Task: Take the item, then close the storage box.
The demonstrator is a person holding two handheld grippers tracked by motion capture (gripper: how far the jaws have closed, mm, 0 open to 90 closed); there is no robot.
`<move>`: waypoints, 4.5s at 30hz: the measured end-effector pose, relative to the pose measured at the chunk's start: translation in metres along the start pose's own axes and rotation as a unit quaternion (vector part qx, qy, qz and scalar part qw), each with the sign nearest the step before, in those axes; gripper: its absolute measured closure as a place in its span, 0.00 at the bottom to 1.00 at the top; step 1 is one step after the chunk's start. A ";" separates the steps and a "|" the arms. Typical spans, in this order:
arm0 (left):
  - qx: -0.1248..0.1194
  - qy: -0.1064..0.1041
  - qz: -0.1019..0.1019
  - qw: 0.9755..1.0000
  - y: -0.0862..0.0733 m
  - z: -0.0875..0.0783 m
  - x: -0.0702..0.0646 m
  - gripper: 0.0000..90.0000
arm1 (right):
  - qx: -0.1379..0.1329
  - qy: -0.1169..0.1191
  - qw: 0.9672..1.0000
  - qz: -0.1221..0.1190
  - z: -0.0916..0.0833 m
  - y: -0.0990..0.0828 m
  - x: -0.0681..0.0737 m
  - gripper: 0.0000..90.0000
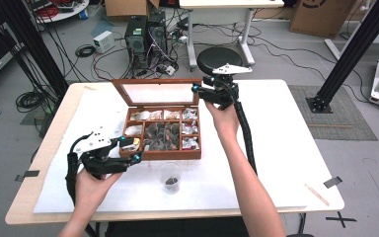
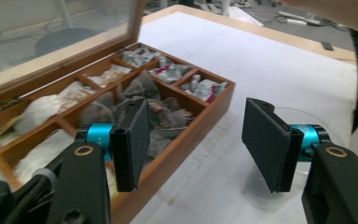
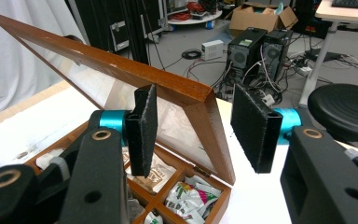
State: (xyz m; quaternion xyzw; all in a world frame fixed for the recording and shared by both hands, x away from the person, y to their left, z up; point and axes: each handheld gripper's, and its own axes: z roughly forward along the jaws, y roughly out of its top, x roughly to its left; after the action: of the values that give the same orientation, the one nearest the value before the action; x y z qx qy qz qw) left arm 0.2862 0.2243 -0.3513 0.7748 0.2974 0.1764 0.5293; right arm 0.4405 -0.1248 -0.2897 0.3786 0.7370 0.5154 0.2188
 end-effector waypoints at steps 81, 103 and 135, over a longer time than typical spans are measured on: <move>-0.033 0.061 -0.022 0.997 -0.014 -0.023 0.024 0.44 | -0.001 0.030 1.000 -0.007 -0.019 -0.021 0.010 0.53; -0.030 0.062 -0.024 0.997 -0.016 -0.021 0.024 0.44 | 0.007 0.040 0.999 -0.007 -0.025 -0.036 0.015 0.53; -0.025 0.058 -0.030 0.998 -0.017 -0.015 0.022 0.44 | 0.004 0.053 0.999 -0.003 -0.032 -0.062 0.022 0.50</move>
State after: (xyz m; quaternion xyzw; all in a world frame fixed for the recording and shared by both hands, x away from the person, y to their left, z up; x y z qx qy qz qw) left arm 0.2895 0.2538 -0.3627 0.7405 0.3464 0.2128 0.5351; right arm 0.3838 -0.1377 -0.3336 0.3494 0.7507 0.5313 0.1794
